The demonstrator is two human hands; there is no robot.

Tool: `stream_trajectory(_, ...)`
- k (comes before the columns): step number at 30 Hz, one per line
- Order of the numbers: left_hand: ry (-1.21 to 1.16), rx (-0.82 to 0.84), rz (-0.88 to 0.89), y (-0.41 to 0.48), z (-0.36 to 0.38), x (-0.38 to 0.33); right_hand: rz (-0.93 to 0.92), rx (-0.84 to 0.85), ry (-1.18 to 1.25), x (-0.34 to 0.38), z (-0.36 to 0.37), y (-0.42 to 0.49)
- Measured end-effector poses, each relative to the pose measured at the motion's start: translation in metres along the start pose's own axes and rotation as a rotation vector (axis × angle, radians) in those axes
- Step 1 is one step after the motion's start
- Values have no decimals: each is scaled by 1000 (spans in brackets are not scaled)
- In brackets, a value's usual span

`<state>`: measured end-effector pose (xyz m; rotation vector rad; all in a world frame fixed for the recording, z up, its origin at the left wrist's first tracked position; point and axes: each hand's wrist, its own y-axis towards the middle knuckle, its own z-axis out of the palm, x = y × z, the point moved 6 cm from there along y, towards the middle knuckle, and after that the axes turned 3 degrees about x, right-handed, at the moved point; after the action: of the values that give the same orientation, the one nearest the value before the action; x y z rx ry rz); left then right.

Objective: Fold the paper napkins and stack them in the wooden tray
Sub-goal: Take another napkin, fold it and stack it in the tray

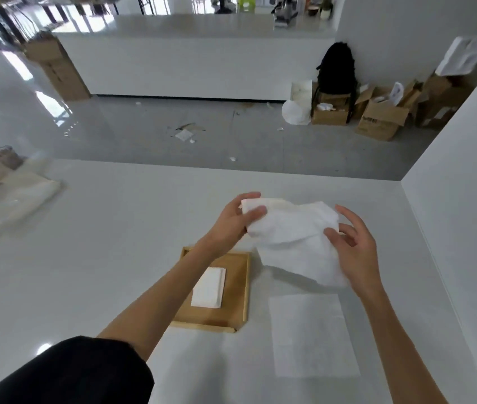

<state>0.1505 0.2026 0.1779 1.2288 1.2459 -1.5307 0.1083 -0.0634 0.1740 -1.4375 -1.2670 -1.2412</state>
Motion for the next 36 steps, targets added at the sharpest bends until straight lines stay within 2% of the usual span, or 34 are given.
stream_trajectory(2,-290,62,33,-27,-16,-34,-54,-34,148,39,17,-17)
stream_trajectory(5,-376,216,12,-63,-20,-46,-66,-82,241,76,46,-39)
stream_trajectory(7,-422,211,2,-88,-27,-40,-76,-110,232,91,62,-53)
stream_trajectory(12,-64,-25,87,-125,-66,-49,-81,-107,177,107,88,-78)
stream_trajectory(15,33,-43,176,-140,-89,-66,-100,-30,128,121,99,-85)
stream_trajectory(20,149,-177,288,-157,-131,-93,-151,83,58,147,116,-85)
stream_trajectory(23,194,-211,329,-163,-148,-102,-148,123,40,157,126,-83)
stream_trajectory(29,250,-161,345,-171,-166,-112,-124,118,104,162,135,-85)
stream_trajectory(34,389,-265,370,-171,-176,-120,-116,124,60,166,137,-80)
stream_trajectory(36,423,-299,377,-170,-176,-126,-150,149,-32,171,137,-78)
